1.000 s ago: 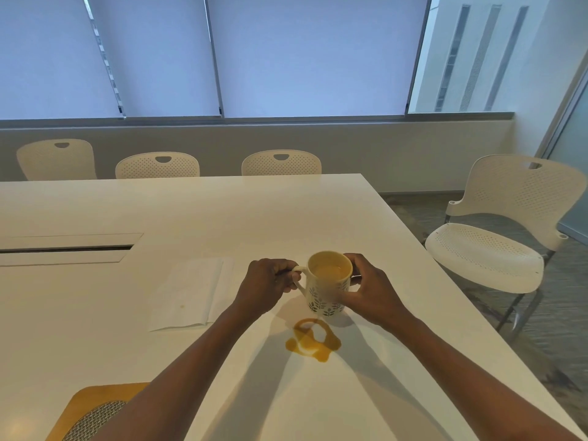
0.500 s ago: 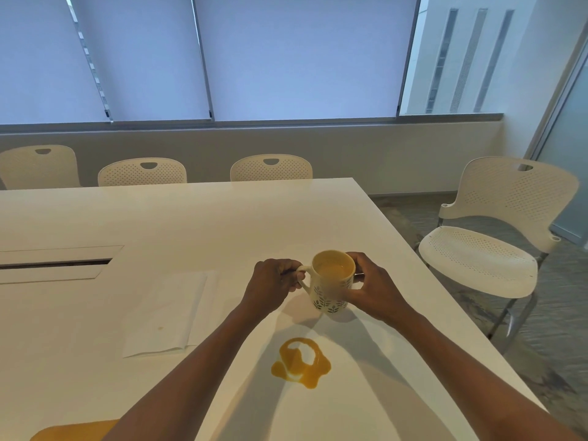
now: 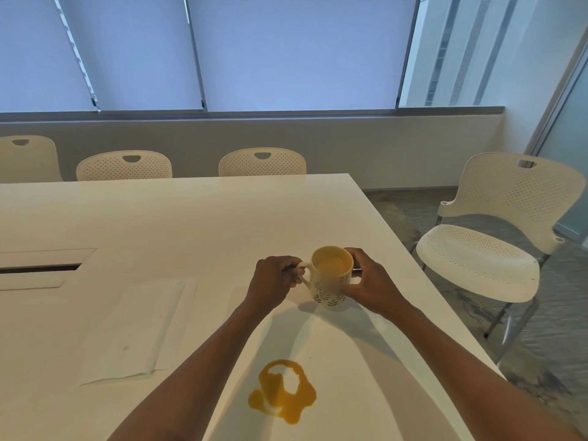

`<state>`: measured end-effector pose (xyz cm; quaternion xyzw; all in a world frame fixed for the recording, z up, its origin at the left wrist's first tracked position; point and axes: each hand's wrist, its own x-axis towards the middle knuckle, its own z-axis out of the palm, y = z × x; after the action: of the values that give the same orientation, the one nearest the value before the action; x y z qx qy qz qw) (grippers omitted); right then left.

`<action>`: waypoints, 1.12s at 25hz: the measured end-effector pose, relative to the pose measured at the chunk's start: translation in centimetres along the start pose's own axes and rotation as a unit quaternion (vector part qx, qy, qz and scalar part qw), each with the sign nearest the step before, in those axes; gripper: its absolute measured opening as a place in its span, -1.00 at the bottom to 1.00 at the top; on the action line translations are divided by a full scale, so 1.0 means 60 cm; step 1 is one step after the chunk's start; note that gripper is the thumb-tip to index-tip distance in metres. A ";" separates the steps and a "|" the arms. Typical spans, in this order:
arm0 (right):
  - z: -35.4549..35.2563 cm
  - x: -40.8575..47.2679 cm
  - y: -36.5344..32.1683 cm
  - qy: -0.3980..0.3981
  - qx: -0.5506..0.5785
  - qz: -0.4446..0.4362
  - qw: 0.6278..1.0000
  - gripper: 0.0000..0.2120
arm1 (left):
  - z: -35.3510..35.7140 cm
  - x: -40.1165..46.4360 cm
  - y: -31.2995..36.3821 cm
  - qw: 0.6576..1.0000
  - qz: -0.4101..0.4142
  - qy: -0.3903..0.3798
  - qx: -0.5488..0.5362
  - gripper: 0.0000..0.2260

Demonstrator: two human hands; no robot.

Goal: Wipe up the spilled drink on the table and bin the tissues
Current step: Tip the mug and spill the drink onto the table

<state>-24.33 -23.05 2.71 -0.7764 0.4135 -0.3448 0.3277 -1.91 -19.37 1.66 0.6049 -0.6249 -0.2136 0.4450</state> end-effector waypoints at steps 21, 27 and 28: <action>0.009 0.022 0.076 -0.017 0.014 0.019 1.000 -0.26 | 0.051 0.022 -0.033 0.999 -0.031 -0.006 0.005 -0.92; 0.012 0.026 0.078 -0.028 0.003 0.022 0.999 -0.29 | 0.054 0.020 -0.034 0.999 -0.031 -0.002 0.021 -0.91; 0.012 0.026 0.078 -0.030 0.002 0.023 0.999 -0.29 | 0.054 0.019 -0.033 0.999 -0.032 -0.001 0.020 -0.91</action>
<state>-25.03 -26.29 -1.01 -0.7762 0.4201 -0.3145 0.3494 -3.27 -21.66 -1.27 0.6330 -0.6100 -0.2156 0.4250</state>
